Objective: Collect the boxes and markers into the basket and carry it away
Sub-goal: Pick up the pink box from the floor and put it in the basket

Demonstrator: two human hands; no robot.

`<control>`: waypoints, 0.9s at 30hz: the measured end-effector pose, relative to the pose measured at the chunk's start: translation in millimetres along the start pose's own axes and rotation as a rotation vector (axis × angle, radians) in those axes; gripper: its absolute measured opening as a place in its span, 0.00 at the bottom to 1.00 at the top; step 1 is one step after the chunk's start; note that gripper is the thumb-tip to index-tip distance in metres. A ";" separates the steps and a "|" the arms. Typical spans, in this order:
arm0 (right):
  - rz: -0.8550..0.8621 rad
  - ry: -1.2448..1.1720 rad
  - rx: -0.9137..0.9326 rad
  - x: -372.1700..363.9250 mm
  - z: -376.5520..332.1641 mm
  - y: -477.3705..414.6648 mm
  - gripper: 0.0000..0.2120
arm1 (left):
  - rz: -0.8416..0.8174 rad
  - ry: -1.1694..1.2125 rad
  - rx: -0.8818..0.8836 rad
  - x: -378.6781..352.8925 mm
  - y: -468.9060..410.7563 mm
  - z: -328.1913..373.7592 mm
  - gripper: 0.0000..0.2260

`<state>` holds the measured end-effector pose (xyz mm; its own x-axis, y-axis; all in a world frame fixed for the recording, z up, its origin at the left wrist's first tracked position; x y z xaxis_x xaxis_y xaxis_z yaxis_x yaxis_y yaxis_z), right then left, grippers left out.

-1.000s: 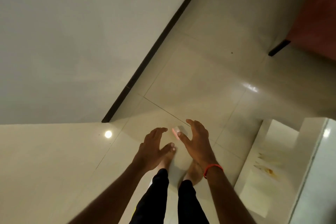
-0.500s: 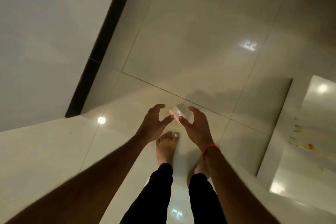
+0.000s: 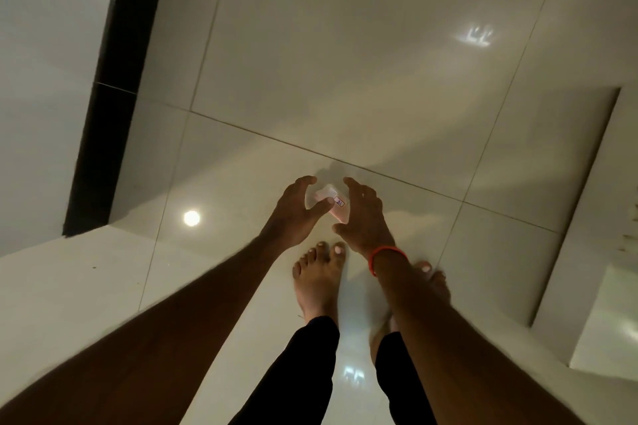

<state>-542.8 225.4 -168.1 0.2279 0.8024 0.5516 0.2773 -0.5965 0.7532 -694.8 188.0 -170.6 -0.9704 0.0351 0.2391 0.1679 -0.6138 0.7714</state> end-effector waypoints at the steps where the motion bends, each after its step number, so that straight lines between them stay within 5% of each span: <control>1: 0.008 -0.019 0.008 -1.5 0.0 -1.0 0.40 | -0.014 -0.002 0.005 -2.5 -1.2 -2.3 0.30; 13: 0.165 -0.111 0.066 40.4 -7.1 27.1 0.22 | -0.033 0.076 -0.051 2.0 23.7 35.6 0.24; 27: 0.357 -0.500 0.130 202.0 -38.7 147.3 0.14 | 0.021 0.130 -0.377 35.0 130.2 192.6 0.11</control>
<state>-492.0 300.3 68.2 0.7276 0.4659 0.5036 0.2071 -0.8489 0.4862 -673.4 261.2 51.8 -0.9854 -0.0652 0.1574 0.1353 -0.8608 0.4906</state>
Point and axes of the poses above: each hand's wrist, its own y-axis away from the middle knuckle, its own x-axis out of the back of the hand, z = x × y, the point moved 2 cm from there along -y, towards the middle knuckle, and after that the axes turned 15 degrees about y, right-handed, at the moved point
